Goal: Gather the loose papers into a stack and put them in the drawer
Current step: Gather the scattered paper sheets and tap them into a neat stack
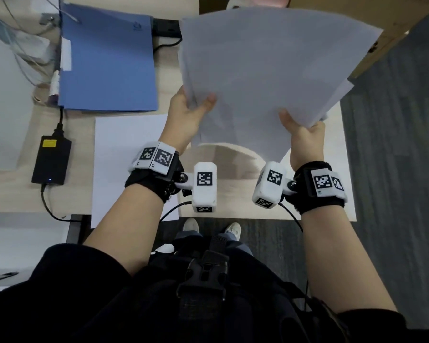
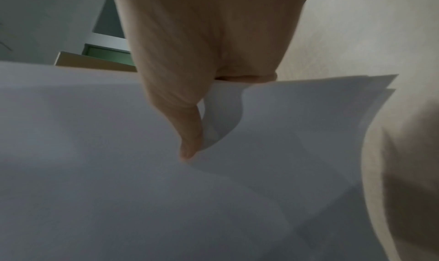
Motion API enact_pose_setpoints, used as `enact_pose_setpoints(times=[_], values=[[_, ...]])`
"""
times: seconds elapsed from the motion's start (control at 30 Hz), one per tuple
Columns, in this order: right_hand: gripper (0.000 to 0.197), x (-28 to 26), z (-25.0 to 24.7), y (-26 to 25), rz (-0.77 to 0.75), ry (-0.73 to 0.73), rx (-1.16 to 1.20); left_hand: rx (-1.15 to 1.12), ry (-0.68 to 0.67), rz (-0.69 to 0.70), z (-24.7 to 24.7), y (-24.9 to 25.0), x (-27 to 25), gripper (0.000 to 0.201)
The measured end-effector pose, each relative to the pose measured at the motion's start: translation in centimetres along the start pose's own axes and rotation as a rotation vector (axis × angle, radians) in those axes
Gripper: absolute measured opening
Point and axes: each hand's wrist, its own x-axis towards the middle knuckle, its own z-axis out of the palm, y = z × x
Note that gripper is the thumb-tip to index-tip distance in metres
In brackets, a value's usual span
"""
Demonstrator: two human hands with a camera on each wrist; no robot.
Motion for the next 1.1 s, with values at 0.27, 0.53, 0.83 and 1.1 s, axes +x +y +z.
enact_pose_setpoints(times=[0.27,0.53,0.83,1.1], values=[[0.019,-0.5,-0.5,0.4,0.046,-0.107,-0.047,0.000,0.029,-0.002,-1.8,-0.1,0.4,0.028],[0.021,-0.9,0.7,-0.6,-0.022,-0.060,-0.014,-0.022,-0.009,-0.001,-1.1,0.7,0.2,0.019],[0.020,-1.0,0.5,1.1,0.066,-0.089,-0.060,-0.016,-0.052,-0.081,-1.4,-1.4,-0.7,0.026],[0.024,-1.3,0.4,1.7,0.072,-0.094,-0.033,-0.064,-0.056,-0.102,-2.3,-1.2,-0.9,0.034]])
